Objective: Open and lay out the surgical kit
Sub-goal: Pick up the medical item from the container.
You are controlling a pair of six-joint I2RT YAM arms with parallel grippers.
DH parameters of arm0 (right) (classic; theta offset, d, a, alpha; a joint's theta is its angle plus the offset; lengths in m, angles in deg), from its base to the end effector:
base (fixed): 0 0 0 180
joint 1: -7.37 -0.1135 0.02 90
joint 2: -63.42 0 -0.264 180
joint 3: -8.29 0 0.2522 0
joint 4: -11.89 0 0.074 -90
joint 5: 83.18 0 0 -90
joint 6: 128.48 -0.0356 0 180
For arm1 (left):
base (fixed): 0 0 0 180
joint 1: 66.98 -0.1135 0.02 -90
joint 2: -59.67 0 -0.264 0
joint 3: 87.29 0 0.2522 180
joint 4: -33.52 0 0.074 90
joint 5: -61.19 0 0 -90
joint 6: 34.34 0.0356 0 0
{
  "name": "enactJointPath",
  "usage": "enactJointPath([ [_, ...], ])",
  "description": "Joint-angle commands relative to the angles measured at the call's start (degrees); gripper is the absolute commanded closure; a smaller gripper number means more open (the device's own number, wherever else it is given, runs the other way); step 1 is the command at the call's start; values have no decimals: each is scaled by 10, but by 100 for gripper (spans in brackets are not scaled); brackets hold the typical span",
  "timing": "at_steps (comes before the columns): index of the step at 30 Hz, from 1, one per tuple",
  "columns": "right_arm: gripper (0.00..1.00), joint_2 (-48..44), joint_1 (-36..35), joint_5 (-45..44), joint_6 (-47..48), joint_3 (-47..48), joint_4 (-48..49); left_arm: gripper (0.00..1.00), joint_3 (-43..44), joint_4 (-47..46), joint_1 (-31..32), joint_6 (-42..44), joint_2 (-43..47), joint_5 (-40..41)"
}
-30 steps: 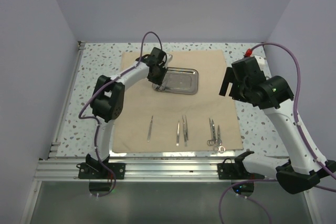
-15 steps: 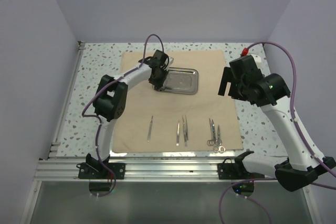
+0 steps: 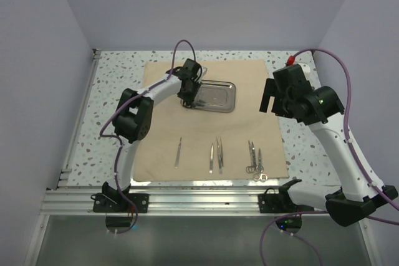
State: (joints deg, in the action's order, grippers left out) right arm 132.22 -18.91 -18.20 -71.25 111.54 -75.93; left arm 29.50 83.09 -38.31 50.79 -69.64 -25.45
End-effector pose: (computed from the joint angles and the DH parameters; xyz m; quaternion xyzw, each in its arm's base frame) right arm 0.1823 0.0732 0.4170 0.1204 0.9215 -0.0278 0.3683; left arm 0.4263 -0.2307 0.1663 0.1931 0.9507 -0.0423 0.2390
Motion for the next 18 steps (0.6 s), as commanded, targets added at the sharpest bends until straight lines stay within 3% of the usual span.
enactJointPath([
  [1, 6, -1, 4, -12, 9, 1, 16, 66, -2, 12, 1, 15, -16, -10],
  [8, 6, -3, 9, -7, 6, -5, 18, 67, -30, 8, 1, 17, -19, -6],
  [12, 6, -3, 11, -4, 7, -6, 20, 76, -28, 22, 1, 20, -33, 2],
  [18, 6, -3, 15, 0, 13, -5, 21, 81, -40, 36, 1, 21, -49, 4],
])
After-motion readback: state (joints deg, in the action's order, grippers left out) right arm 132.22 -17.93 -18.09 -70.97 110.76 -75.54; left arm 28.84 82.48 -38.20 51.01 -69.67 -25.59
